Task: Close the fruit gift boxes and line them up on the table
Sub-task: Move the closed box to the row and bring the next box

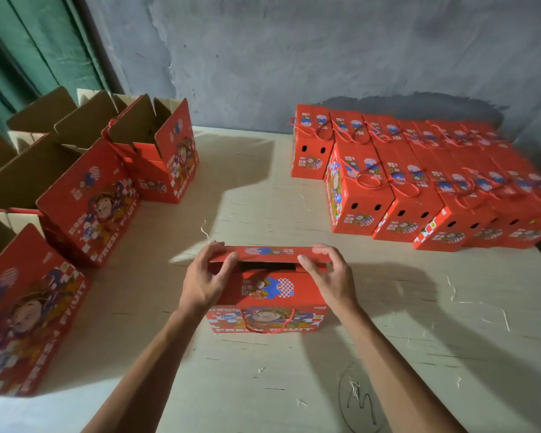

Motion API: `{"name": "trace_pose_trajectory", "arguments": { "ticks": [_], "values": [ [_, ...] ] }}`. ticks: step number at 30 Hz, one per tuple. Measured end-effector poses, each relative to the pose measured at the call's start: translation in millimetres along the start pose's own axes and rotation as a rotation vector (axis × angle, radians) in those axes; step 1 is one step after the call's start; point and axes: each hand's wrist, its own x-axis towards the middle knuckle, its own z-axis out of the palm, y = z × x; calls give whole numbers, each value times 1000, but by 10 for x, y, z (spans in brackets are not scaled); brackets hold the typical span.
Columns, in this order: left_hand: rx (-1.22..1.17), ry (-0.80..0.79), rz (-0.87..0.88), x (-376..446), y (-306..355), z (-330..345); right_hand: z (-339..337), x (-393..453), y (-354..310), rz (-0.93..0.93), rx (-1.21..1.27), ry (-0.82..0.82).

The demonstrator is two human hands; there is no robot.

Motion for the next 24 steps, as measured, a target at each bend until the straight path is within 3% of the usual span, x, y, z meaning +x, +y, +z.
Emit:
{"name": "trace_pose_trajectory", "arguments": {
  "ticks": [3,7,13,16,21,24],
  "values": [
    [-4,-58,5,-3,-30,-56,-139,42,21,-114,-137,-76],
    [47,-177,13,33,-111,-154,-272,181,-10,-396,-633,-70],
    [283,-352,-3,207,-125,-258,-267,254,35,-249,-513,-363],
    [416,-456,-127,336,-108,-338,-247,288,49,-232,-533,-417],
    [229,-315,-315,411,-111,-425,-237,282,82,-236,-516,-401],
    [496,-339,-338,408,-136,-483,-236,281,76,-267,-550,-386]
  ]
}}
